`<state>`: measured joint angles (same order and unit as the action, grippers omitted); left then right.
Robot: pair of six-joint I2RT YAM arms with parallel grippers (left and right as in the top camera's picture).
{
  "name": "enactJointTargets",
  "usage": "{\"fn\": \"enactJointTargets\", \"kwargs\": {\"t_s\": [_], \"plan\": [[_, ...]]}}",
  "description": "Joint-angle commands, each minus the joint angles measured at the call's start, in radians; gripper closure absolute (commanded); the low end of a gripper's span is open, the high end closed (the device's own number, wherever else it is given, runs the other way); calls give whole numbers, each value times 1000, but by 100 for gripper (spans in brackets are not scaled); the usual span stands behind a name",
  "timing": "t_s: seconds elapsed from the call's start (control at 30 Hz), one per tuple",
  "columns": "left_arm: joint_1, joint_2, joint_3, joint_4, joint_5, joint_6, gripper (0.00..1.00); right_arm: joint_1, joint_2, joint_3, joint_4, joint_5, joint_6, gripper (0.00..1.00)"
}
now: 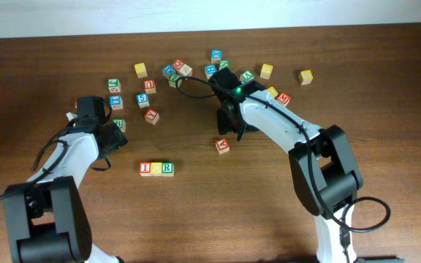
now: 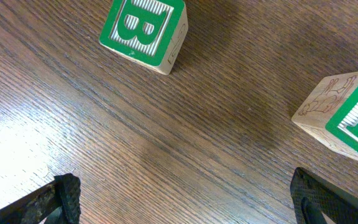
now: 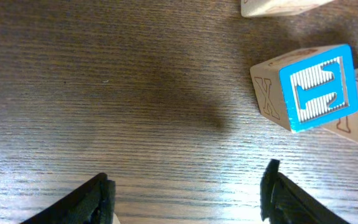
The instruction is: Spell out ICRA
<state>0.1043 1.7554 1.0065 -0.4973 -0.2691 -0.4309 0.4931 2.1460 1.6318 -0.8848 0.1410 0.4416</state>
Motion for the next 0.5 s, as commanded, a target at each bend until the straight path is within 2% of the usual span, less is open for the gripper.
{"fn": "enactJointTargets", "kwargs": {"t_s": [0.0,0.07,0.13,0.47], "plan": [[1,8,10,-1,0,-2,1,3,8,-4,-1,0,-1,14],[1,8,10,-1,0,-2,1,3,8,-4,8,-57,-82,1],[1,8,10,-1,0,-2,1,3,8,-4,14,-103,-129,2],[1,8,10,-1,0,-2,1,3,8,-6,42,-104,-127,1]]}}
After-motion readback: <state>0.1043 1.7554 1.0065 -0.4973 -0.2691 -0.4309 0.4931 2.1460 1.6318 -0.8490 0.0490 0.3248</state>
